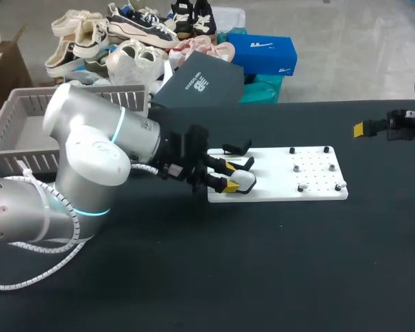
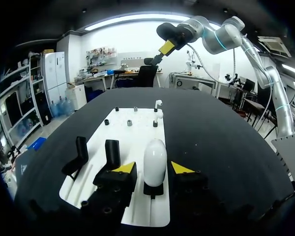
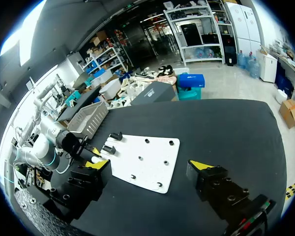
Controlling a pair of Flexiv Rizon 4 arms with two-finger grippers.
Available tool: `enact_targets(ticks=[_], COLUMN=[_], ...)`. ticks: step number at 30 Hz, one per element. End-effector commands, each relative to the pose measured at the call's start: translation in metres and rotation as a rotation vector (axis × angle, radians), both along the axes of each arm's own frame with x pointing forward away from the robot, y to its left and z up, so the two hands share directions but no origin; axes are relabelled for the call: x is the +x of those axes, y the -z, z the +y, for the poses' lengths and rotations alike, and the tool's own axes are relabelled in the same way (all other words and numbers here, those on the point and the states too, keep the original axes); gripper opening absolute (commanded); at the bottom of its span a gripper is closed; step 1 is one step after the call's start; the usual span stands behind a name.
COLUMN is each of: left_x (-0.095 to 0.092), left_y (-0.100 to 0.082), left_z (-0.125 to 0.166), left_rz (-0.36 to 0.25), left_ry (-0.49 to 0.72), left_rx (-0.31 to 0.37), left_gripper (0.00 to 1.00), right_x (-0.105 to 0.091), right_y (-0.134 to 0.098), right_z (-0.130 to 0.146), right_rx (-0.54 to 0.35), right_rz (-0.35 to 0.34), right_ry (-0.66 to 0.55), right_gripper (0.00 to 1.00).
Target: Pick up each earbud case from the left stands, insert the matching earbuds, close the lid, and place the case in the box.
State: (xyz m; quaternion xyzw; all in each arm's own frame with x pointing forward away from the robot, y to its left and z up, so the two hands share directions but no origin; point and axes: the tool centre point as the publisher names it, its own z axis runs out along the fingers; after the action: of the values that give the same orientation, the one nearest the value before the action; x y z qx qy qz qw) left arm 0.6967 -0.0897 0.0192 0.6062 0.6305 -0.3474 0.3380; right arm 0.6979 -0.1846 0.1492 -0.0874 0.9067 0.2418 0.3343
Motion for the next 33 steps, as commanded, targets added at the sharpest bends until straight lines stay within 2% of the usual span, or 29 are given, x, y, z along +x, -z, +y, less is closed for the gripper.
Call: enact_targets(ticks=[1, 10, 13, 16, 17, 26, 33], left_x=[0.003, 0.004, 0.004, 0.004, 0.004, 0.003, -0.004], left_y=[0.002, 0.004, 0.004, 0.004, 0.004, -0.004, -0.024], left_z=[-0.001, -0.002, -0.002, -0.002, -0.002, 0.002, 0.006], left_rz=[0.002, 0.004, 0.002, 0.003, 0.004, 0.007, 0.002], left_ry=[0.004, 0.002, 0.002, 0.004, 0.005, 0.014, 0.035], left_rx=[0.001, 0.001, 0.001, 0.000, -0.001, -0.021, -0.075], left_gripper=[0.44, 0.38, 0.19, 0.11, 0.00, 0.00, 0.00], right_x=[0.000, 0.000, 0.000, 0.000, 0.000, 0.000, 0.000], right_y=[0.000, 0.000, 0.000, 0.000, 0.000, 0.000, 0.000], right_z=[0.000, 0.000, 0.000, 0.000, 0.000, 0.000, 0.000], right_rx=[-0.002, -0.002, -0.002, -0.002, -0.002, -0.002, -0.002], right_rz=[0.001, 0.001, 0.001, 0.001, 0.001, 0.001, 0.001], right_ry=[0.001, 0.001, 0.001, 0.001, 0.001, 0.001, 0.001], right_gripper=[1.00, 1.00, 1.00, 1.00, 1.00, 1.00, 1.00])
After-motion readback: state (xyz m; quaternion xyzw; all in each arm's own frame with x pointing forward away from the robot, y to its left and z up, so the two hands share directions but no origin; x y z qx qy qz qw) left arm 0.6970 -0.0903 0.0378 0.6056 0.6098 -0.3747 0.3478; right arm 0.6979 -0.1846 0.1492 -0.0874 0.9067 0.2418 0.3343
